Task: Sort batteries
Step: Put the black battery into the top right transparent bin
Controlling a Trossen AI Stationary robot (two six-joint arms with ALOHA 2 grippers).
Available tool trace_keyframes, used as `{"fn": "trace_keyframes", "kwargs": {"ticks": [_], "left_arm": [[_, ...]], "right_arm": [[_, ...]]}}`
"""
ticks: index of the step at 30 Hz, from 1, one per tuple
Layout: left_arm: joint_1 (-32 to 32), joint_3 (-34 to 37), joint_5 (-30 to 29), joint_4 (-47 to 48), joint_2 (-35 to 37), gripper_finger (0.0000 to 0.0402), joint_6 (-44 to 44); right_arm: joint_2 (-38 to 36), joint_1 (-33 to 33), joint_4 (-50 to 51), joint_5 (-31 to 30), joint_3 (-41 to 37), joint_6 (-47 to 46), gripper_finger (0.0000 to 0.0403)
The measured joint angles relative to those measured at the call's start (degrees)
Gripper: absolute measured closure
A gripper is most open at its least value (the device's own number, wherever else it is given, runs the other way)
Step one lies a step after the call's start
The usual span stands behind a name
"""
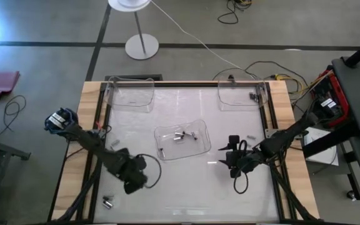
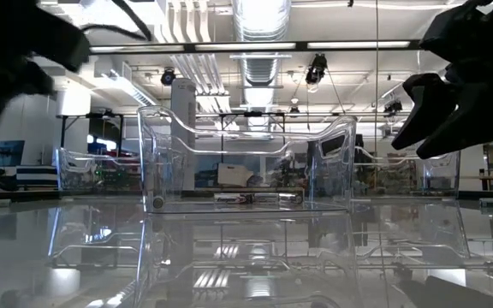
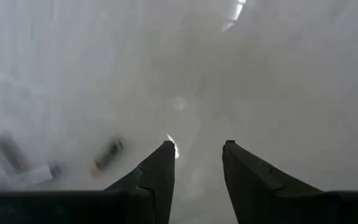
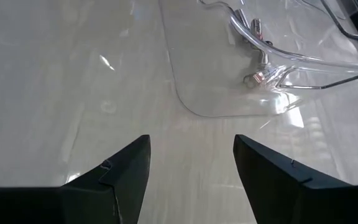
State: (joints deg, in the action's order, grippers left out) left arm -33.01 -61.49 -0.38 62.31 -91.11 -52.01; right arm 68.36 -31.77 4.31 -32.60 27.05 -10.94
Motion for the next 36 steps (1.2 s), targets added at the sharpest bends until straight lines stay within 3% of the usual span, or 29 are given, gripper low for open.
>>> {"fn": "trace_keyframes", "kwargs": {"ticks": [3, 9, 21, 31, 36], "left_arm": [[2.81, 2.43, -0.14, -1.91, -0.02, 0.0287, 10.25], [5.24, 7.1, 2.33, -1.23, 0.0, 0.0287, 17.87], [6.31, 16.85, 4.13, -2.28, 0.0, 0.0287, 23.4], [6.5, 19.51, 5.03, -6.32, 0.26, 0.0288, 31.78], [6.57, 18.78, 4.38, -7.2, 0.13, 0.033, 35.98]], "right_arm": [[0.0, -0.05, 0.1, 0.0, -0.27, -1.4, 0.0173], [0.0, -0.35, 0.2, 0.02, -1.18, -3.0, 0.0174], [0.0, -0.33, 0.1, 0.0, -1.23, -3.49, 0.0163], [0.0, -0.28, -0.08, -0.01, -1.23, -3.61, 0.0175], [0.0, -0.28, -0.16, -0.02, -1.23, -3.65, 0.0176]]}}
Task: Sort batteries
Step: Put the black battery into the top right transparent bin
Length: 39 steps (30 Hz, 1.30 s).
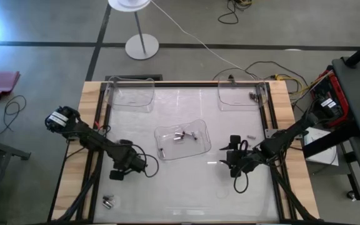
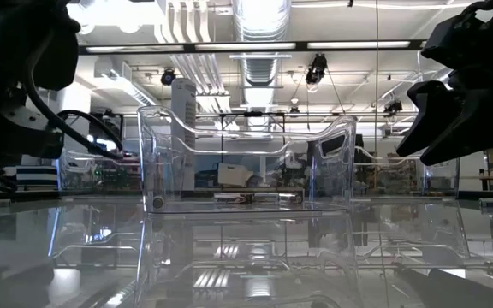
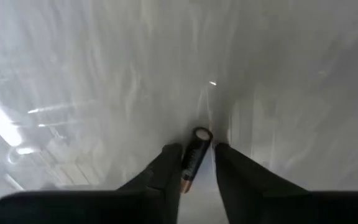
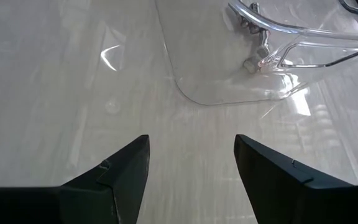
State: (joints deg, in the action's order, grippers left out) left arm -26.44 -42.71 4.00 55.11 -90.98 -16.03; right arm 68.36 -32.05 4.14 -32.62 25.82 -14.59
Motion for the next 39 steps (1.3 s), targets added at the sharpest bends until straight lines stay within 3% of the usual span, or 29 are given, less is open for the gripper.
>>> {"fn": "trace_keyframes", "kwargs": {"ticks": [5, 12, 16, 20, 24, 29, 33, 39], "left_arm": [[0.13, -0.01, -0.9, -0.78, 0.04, 0.0389, -5.05], [-0.77, -4.42, -2.62, -4.55, -0.28, 0.039, -16.5], [-0.95, -7.98, -5.59, -7.89, 0.49, 0.0393, -23.22], [-1.79, -8.95, -10.01, -17.72, 4.23, 0.0394, -24.89], [-3.02, -8.87, -10.72, -22.86, 7.04, 0.0395, -27.13], [-5.38, -8.19, -22.21, -33.28, 9.94, 0.0395, -24.55], [-5.83, -6.4, -35.08, -49.59, 10.38, 0.0395, -17.11], [-4.12, -4.41, -40.98, -78.64, 4.72, 0.0395, 0.08]], "right_arm": [[0.0, -0.07, 0.24, -0.01, 0.0, 0.04, 0.0172], [-2.19, -0.07, 12.41, -0.07, 2.04, -1.99, 0.0182], [-4.1, -0.07, 13.03, -0.2, 2.49, -0.83, 0.0183], [-5.4, -0.07, 13.05, -0.44, 2.62, 0.22, 0.0179], [-5.7, -0.07, 12.5, -0.45, 2.24, 0.16, 0.0177], [-4.09, -0.07, 1.24, -0.48, 0.47, 3.04, 0.0179], [-2.05, -0.07, -12.76, -0.49, -0.93, 7.56, 0.0175], [2.32, 0.02, -38.35, -0.35, -1.48, 13.94, 0.0164]]}}
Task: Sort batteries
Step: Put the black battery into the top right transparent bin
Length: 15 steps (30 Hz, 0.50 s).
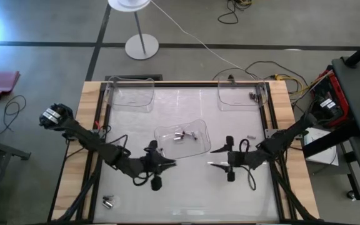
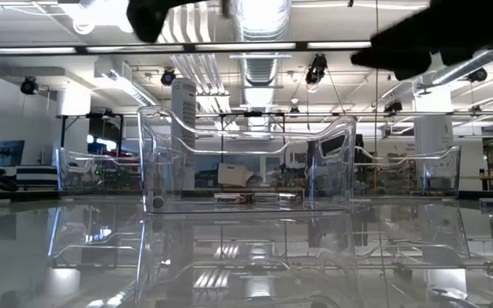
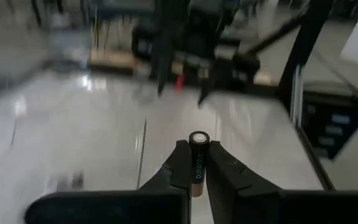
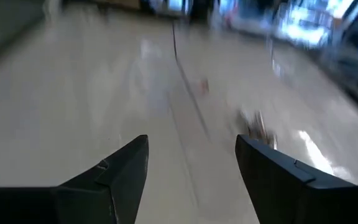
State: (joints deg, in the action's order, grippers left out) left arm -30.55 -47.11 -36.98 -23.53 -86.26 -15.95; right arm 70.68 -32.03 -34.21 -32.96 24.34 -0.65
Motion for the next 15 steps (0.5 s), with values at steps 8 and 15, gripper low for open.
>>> {"fn": "trace_keyframes", "kwargs": {"ticks": [8, 15], "left_arm": [[4.17, -3.63, -0.11, -27.68, -14.27, 0.0396, 15.21], [5.34, -10.38, -0.01, -28.18, -20.97, 0.0394, 16.73]], "right_arm": [[7.94, 0.33, -8.2, 1.96, 5.91, 3.79, 0.0169], [11.07, 1.33, -8.02, 1.44, 10.14, 4.91, 0.0199]]}}
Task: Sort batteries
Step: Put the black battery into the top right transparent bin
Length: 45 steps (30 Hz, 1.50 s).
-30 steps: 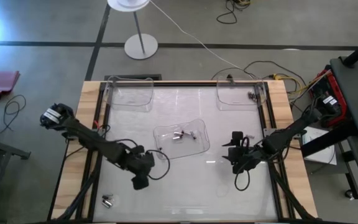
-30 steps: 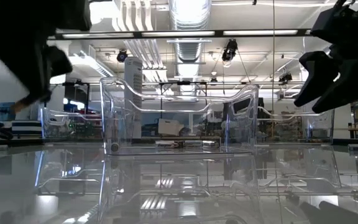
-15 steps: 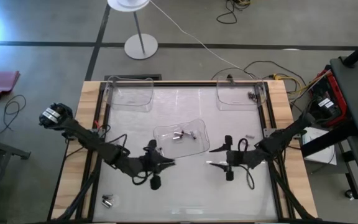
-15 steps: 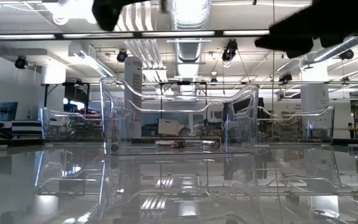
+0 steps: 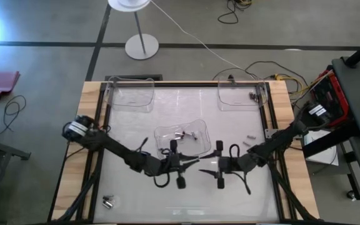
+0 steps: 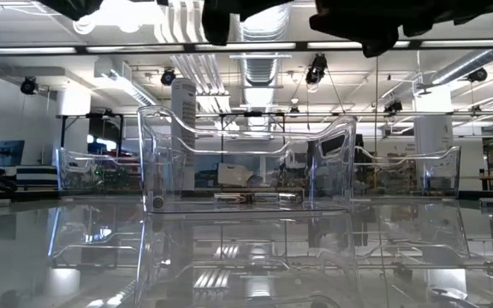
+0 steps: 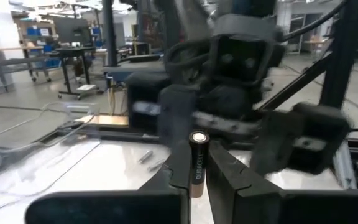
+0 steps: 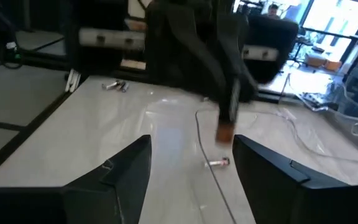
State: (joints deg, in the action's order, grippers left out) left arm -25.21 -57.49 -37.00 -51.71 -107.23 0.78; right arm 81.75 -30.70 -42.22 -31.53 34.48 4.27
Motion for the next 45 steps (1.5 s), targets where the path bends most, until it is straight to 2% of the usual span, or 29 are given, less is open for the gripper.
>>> {"fn": "trace_keyframes", "kwargs": {"ticks": [20, 28, 34, 40, 42, 45], "left_arm": [[-0.61, -1.51, -2.84, 0.35, -0.51, 0.0392, 1.67], [-0.63, -1.29, -3.32, 0.94, -0.51, 0.0389, 1.74], [-2.29, -1.47, -8.95, 3.18, 0.49, 0.0336, 5.76], [-6.06, -0.01, -16.85, 9.77, 4.61, 0.0263, 7.51], [-7.52, 1.1, -17.62, 14.0, 6.0, 0.0243, 5.56], [-9.37, 2.9, -17.61, 17.43, 7.3, 0.0223, -0.61]], "right_arm": [[-1.39, 0.63, -0.08, 0.41, -0.04, 0.99, 0.0349], [-1.46, 0.66, 0.19, 0.4, -0.08, 0.88, 0.0375], [-4.58, 1.13, 3.51, 0.48, -0.09, -1.19, 0.0377], [-13.62, 3.47, 18.19, -0.11, 0.32, -4.79, 0.0378], [-17.4, 5.36, 30.02, -1.16, 2.66, -7.23, 0.0378], [-21.28, 10.44, 53.69, -5.75, 8.68, -13.54, 0.0379]]}}
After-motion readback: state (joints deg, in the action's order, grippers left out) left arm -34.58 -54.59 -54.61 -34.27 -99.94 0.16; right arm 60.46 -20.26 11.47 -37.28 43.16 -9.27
